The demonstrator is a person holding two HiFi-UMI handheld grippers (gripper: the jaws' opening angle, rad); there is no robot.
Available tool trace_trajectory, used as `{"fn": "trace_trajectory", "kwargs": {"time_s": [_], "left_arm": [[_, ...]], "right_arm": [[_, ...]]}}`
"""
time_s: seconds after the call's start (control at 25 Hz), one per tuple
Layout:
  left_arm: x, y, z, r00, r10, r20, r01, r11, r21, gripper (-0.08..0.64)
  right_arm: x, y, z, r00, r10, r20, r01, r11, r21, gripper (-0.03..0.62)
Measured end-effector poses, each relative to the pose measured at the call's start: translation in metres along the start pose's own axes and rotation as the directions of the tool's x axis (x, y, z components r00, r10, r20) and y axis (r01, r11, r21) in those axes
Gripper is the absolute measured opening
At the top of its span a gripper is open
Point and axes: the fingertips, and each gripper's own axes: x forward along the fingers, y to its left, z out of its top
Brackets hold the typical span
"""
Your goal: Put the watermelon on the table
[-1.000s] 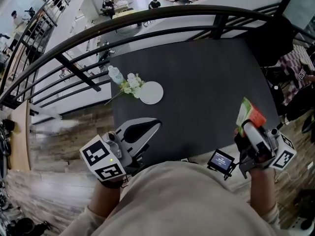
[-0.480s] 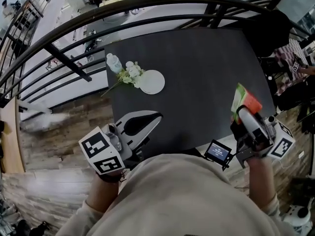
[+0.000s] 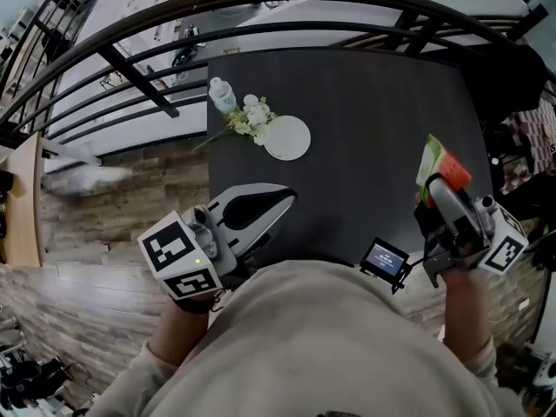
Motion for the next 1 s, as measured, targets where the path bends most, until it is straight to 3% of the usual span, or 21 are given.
{"fn": "trace_trajectory", "kwargs": {"time_s": [0.2,0.56,0.72,1.0], "left_arm": [[0.009,-0.020,-0.004,0.997,-0.053,-0.057,0.056,0.997,0.047,0.003],[-0.002,0.001,-0.024,0.998,0.057,-0.023,-0.058,0.997,-0.058,0.003],[-0.012,0.018,-0.029,0.988,0.153,-0.010,-0.153,0.982,-0.107,0.003],[-0.031,0.035,-0.040,0.974,0.227,0.021,-0.221,0.964,-0.146,0.003]], "right_arm": [[0.006,-0.014,0.008,1.000,0.019,-0.011,-0.018,1.000,0.011,0.183],[0.017,-0.037,-0.010,0.996,-0.008,-0.085,0.009,1.000,0.017,0.183],[0.026,-0.044,-0.013,0.991,-0.029,-0.133,0.030,1.000,0.005,0.181],[0.052,-0.061,-0.029,0.981,-0.010,-0.196,0.013,1.000,0.014,0.183]]}}
